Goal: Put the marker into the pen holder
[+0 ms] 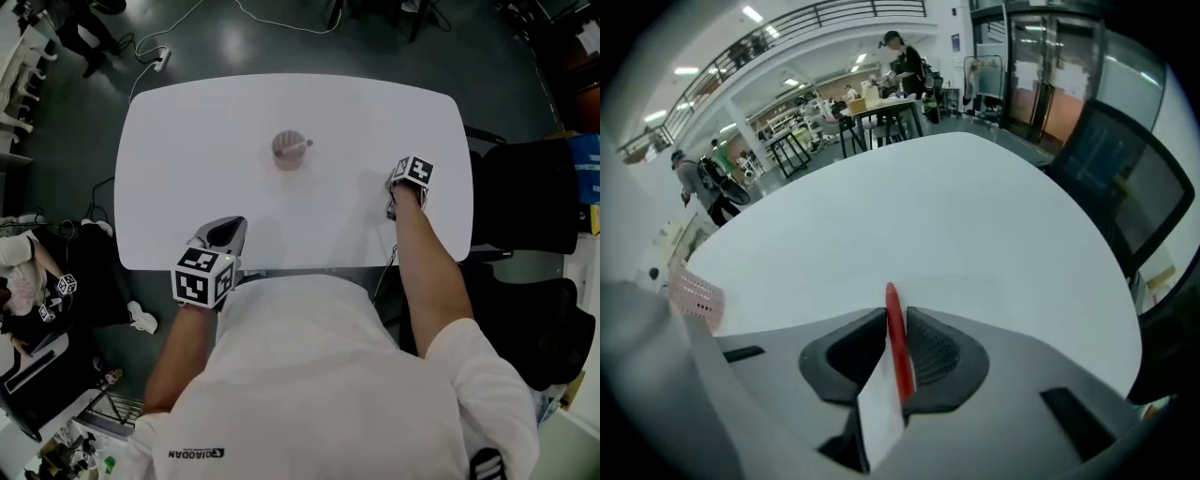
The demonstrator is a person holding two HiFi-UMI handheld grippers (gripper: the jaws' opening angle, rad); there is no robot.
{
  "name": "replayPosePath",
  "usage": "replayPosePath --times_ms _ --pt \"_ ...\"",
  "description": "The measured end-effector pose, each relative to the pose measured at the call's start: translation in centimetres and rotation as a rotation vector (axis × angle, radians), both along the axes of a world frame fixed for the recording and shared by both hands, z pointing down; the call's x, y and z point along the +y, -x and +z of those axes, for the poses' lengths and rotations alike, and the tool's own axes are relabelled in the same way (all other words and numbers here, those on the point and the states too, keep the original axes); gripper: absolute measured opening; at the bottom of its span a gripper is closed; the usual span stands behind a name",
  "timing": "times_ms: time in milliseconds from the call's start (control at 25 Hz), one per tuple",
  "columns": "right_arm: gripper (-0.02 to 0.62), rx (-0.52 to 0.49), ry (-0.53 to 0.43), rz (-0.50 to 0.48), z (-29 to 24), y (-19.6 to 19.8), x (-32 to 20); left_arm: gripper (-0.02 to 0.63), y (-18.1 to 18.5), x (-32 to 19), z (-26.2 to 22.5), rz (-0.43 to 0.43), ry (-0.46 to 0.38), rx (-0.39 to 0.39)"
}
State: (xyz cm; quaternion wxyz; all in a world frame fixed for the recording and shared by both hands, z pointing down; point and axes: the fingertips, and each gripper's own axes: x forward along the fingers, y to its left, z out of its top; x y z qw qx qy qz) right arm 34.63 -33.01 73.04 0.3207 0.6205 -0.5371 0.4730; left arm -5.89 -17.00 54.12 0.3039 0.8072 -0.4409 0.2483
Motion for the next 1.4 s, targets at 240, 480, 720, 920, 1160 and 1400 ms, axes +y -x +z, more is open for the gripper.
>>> replayPosePath --times_ms 240,480,720,920,1160,1400 --pt "0.066 -0.034 -0.003 -0.044 0.2 0.3 0.2 0.026 0.6 0.0 0.3 -0.002 0.005 0.005" --pt "0.066 -0.167 -0.092 -0.033 -1.5 1.7 0.2 0.026 0.3 -0.1 -0.1 0.004 -0.003 0.024" --pt "0.066 -0.409 -0.365 -0.145 -9.1 9.6 -1.0 0.026 0.2 -0.4 -0.4 0.01 -0.015 0.03" --pt "0.066 -0.519 -0.521 -0.252 -15.6 16.3 -0.5 0.026 0.2 -0.3 -1.1 0.02 -0.035 0.028" --pt "0.066 -0.562 -0.639 -0.41 -20.6 22.8 0.3 0.026 0.8 0.4 -1.3 0.022 -0.039 0.021" --pt "0.066 -0.518 -0.72 -0.572 -22.5 29.1 -1.5 0.026 2.2 0.9 -1.7 0.008 -0.052 0.019"
